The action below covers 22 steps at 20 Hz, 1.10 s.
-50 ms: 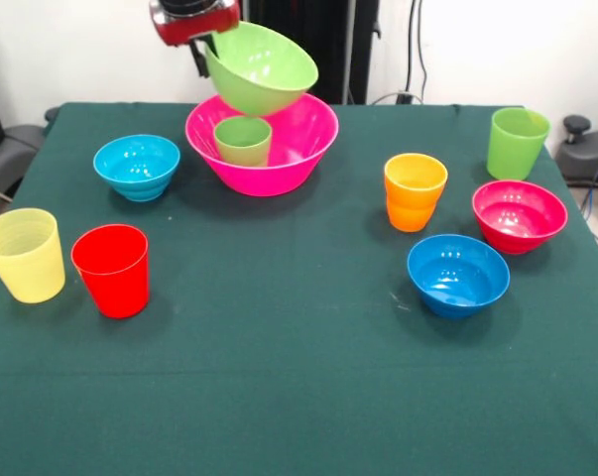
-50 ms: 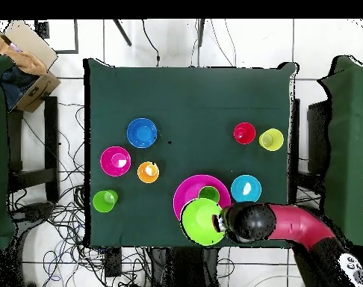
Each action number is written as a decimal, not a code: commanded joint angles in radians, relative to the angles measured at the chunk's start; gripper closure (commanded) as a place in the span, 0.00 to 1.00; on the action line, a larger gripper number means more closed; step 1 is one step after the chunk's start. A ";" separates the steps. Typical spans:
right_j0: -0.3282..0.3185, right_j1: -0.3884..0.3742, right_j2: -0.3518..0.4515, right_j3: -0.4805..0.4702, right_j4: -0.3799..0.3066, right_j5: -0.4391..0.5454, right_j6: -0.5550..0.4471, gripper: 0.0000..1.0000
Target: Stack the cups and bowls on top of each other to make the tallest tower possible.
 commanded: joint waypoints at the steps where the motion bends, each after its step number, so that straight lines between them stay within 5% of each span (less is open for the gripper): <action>1: 0.041 0.082 0.136 -0.024 -0.095 -0.087 -0.140 1.00; 14: -0.046 0.196 0.216 -0.054 -0.163 -0.107 -0.196 1.00; 22: -0.129 0.208 0.297 -0.101 -0.153 0.022 -0.302 1.00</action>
